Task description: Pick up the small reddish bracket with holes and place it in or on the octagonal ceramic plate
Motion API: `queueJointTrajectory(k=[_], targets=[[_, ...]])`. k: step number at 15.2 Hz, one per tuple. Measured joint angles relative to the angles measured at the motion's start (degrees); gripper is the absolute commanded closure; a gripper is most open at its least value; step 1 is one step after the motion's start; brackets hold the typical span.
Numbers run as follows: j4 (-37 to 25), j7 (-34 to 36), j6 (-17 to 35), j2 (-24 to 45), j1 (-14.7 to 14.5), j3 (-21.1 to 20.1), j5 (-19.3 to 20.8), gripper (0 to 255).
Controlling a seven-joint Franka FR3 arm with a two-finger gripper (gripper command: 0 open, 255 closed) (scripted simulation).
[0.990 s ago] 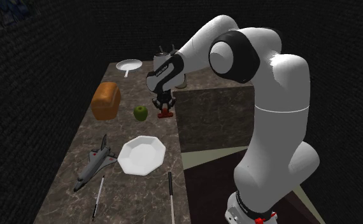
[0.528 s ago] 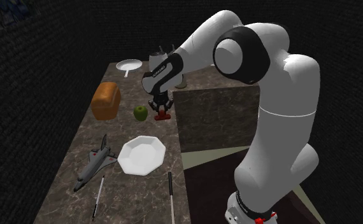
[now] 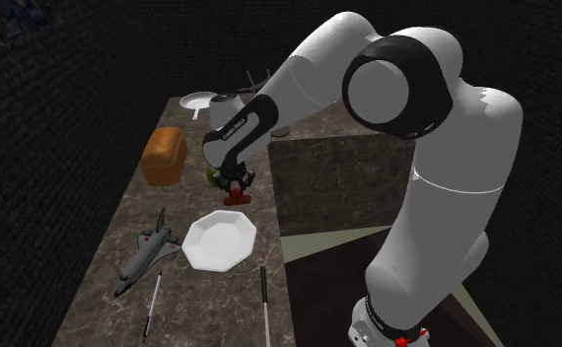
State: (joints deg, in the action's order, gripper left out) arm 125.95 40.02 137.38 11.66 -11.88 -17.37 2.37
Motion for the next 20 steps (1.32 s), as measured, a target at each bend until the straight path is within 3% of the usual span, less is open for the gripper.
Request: queueJointTrajectory(k=[10,20], targets=[[6.14,13.0,2.0,-4.51,-7.67,-5.67,-0.71,255],[7.16,16.86,8.96,1.98,-9.16,-4.58,3.67,255]])
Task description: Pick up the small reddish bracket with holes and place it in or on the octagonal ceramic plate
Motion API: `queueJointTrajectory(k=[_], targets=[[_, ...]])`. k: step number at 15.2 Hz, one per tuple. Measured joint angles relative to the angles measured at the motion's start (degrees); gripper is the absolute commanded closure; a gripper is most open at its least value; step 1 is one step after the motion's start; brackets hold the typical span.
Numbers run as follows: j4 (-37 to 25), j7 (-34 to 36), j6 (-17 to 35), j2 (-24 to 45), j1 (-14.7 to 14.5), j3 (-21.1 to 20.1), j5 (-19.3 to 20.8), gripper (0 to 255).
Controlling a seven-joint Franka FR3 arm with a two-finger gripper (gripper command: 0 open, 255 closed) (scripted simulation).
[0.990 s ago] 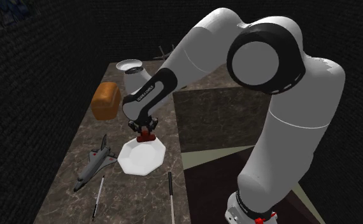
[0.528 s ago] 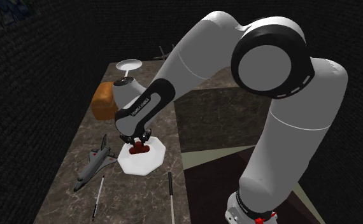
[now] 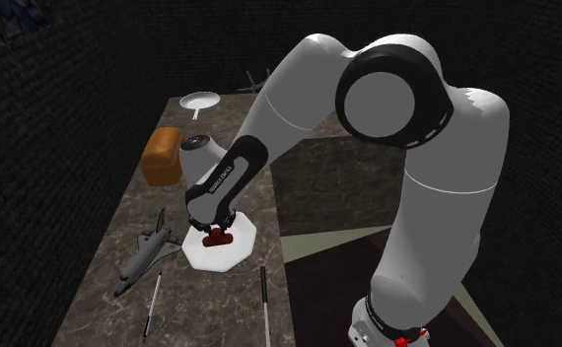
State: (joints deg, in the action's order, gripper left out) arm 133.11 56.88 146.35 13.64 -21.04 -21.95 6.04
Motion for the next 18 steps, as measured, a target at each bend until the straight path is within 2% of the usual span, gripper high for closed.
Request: queueJointTrajectory(k=[5,10,11,18], targets=[[-0.12,1.55,2.89,3.23,-0.84,1.09,2.21,255],[-0.04,1.73,3.26,3.52,-0.95,1.2,2.43,255],[-0.04,1.73,3.26,3.52,-0.95,1.2,2.43,0],[0.04,1.29,2.61,2.74,-0.65,0.91,1.9,0]])
